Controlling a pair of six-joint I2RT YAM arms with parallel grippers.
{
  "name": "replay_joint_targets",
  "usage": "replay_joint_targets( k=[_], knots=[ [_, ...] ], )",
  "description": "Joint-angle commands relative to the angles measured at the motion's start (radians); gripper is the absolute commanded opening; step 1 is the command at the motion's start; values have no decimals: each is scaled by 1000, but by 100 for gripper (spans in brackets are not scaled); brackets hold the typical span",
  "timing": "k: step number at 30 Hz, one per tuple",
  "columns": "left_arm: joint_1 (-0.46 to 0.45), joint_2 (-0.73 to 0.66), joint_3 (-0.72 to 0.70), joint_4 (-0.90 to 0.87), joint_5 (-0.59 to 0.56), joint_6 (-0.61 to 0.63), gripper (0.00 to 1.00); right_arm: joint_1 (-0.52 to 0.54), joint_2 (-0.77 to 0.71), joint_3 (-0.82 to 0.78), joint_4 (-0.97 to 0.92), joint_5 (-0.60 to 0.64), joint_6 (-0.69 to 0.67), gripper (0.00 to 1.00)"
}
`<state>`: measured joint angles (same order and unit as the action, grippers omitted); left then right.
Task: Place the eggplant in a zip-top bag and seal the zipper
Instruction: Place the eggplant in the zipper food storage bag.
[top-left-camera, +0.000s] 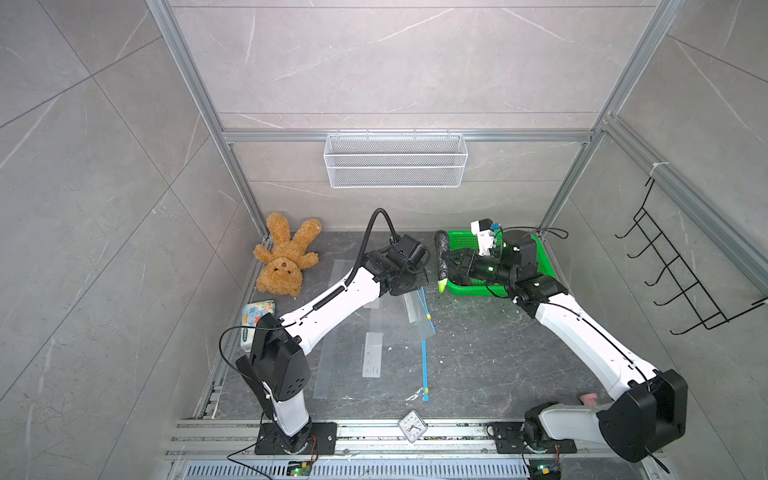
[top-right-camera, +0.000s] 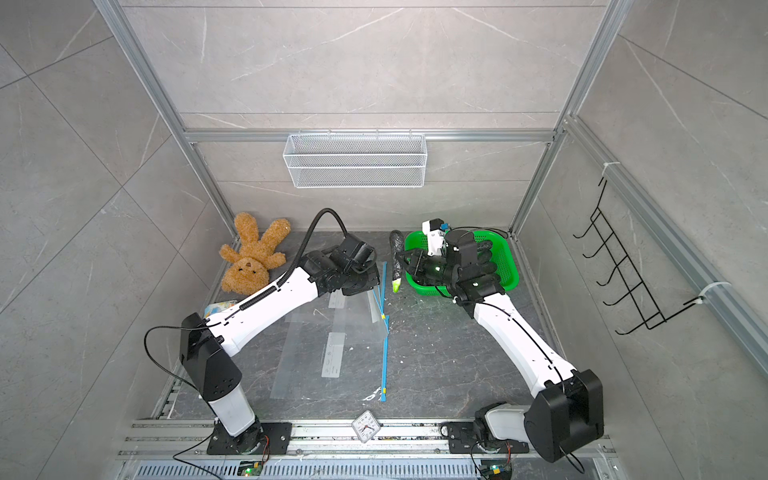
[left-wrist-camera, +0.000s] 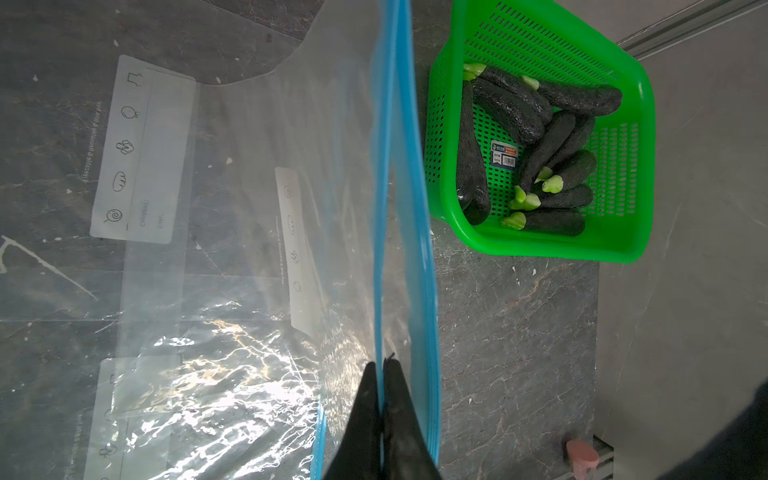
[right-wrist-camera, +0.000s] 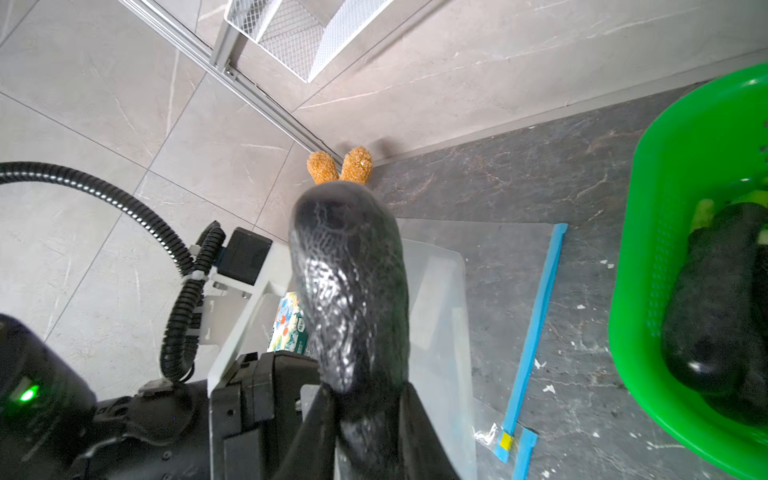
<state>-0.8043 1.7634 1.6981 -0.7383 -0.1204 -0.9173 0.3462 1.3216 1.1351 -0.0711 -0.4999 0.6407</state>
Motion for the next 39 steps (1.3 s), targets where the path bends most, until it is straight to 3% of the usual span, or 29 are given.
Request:
replay_joint_targets(
  k=[1,15,39],
  knots=[
    [4,-14,21,42,5,-32,0,18,-35,-37,135,33,79,4],
    [5,-15,26,70,38,-51,0,87,11,-90,254,112,136,3],
    [4,-40,18,75,80,-57,0,132,38,-149,265,302,-71,3]
  ],
)
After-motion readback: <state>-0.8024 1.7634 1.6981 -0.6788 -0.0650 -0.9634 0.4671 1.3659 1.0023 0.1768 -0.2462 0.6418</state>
